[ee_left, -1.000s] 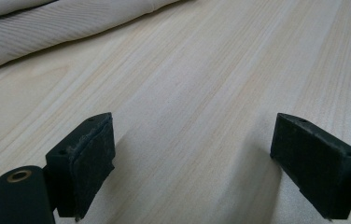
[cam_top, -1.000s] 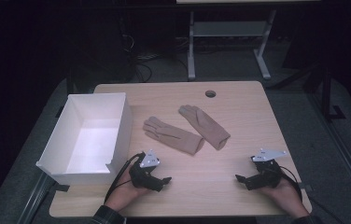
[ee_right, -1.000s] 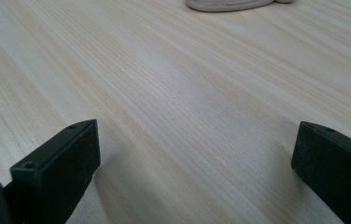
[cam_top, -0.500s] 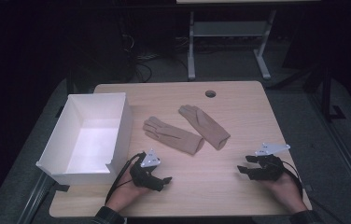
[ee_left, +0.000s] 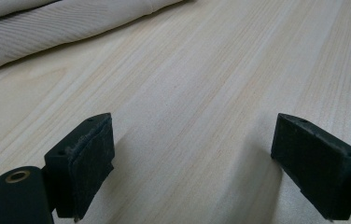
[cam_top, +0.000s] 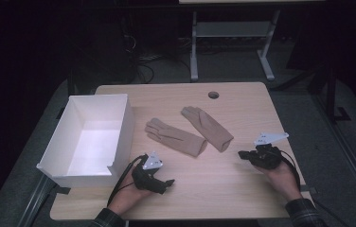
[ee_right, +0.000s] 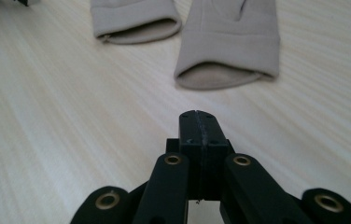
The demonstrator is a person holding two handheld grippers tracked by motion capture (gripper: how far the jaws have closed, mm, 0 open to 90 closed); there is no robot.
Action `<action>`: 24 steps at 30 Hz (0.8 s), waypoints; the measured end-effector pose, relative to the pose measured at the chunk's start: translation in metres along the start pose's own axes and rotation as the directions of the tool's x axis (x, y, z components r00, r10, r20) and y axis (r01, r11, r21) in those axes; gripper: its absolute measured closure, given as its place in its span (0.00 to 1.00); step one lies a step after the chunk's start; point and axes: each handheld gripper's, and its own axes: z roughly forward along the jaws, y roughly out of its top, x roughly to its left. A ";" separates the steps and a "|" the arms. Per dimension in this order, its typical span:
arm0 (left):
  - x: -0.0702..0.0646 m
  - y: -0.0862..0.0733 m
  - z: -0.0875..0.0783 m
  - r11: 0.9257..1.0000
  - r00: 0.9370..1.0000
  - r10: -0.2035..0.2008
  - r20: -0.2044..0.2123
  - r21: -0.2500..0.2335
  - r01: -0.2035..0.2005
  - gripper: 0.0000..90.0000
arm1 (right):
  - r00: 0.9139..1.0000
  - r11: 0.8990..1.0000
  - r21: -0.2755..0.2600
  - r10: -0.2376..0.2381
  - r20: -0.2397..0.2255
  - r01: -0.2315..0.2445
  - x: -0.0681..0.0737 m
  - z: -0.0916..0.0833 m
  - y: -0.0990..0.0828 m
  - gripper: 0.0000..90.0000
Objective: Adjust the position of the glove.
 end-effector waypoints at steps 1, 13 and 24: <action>0.000 0.000 0.000 1.000 1.000 0.000 0.000 -0.002 0.000 0.14 | 1.000 1.000 -0.005 -0.009 -0.006 0.009 -0.002 0.005 0.005 1.00; -0.001 0.000 0.000 1.000 1.000 -0.004 -0.002 -0.002 0.004 0.14 | 0.999 0.999 0.023 -0.041 -0.020 0.041 -0.008 0.035 0.041 1.00; -0.001 0.000 0.000 1.000 1.000 -0.002 -0.002 -0.002 0.002 0.14 | 0.999 0.996 0.070 -0.048 -0.023 0.050 -0.014 0.064 0.055 1.00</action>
